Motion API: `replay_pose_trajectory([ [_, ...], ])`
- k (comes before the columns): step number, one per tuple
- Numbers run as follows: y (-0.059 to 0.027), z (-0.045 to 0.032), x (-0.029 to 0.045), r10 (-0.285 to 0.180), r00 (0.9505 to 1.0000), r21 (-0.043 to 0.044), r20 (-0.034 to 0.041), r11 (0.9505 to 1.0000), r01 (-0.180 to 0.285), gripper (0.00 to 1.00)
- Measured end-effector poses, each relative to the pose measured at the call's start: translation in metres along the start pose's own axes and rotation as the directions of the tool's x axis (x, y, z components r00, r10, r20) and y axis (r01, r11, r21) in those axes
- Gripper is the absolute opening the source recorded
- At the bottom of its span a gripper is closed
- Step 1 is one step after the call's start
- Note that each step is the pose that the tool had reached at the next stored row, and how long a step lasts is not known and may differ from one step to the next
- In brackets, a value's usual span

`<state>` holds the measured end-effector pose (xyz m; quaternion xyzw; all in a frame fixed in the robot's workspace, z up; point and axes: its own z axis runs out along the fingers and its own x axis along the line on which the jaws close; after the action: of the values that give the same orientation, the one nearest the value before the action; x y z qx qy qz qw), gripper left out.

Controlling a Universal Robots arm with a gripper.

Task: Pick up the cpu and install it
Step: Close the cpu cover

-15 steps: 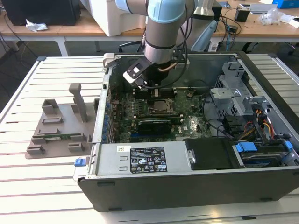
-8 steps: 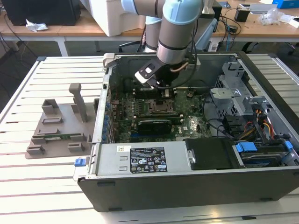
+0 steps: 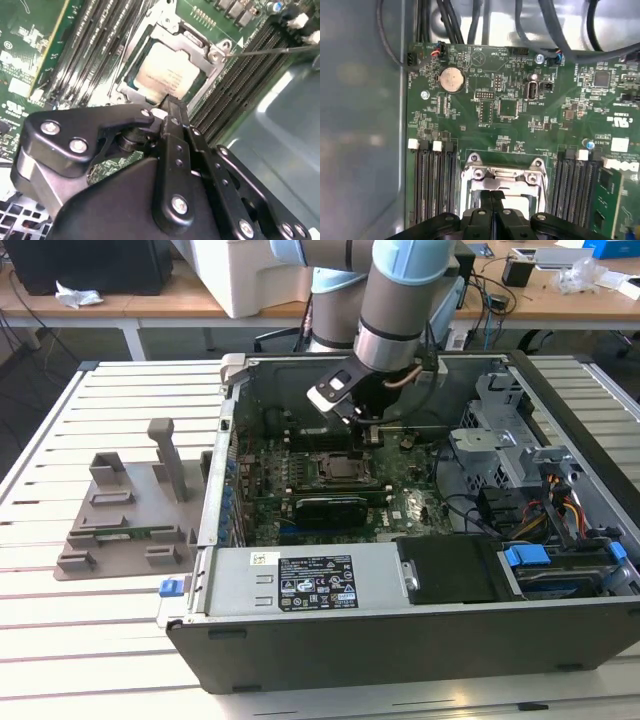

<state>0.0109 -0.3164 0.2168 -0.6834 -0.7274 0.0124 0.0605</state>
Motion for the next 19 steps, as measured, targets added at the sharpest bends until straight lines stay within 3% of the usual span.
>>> replay_pose_trajectory([
  [1, -0.0034, 0.0000, -0.0055, 0.000, 1.0000, -0.0002, 0.0001, 1.0000, 0.000, 0.11],
  [4, -0.0116, 0.0028, -0.0124, -0.001, 1.0000, -0.0004, -0.0010, 1.0000, 0.001, 0.11],
  [7, -0.0255, 0.0057, -0.0121, -0.003, 1.0000, -0.0008, -0.0074, 1.0000, 0.003, 0.11],
  [12, -0.0268, 0.0070, -0.0121, -0.085, 0.9964, 0.0055, -0.0003, 0.9964, 0.085, 0.11],
  [19, -0.0264, 0.0143, -0.0092, -0.092, 0.9958, 0.0068, 0.0004, 0.9958, 0.092, 0.11],
])
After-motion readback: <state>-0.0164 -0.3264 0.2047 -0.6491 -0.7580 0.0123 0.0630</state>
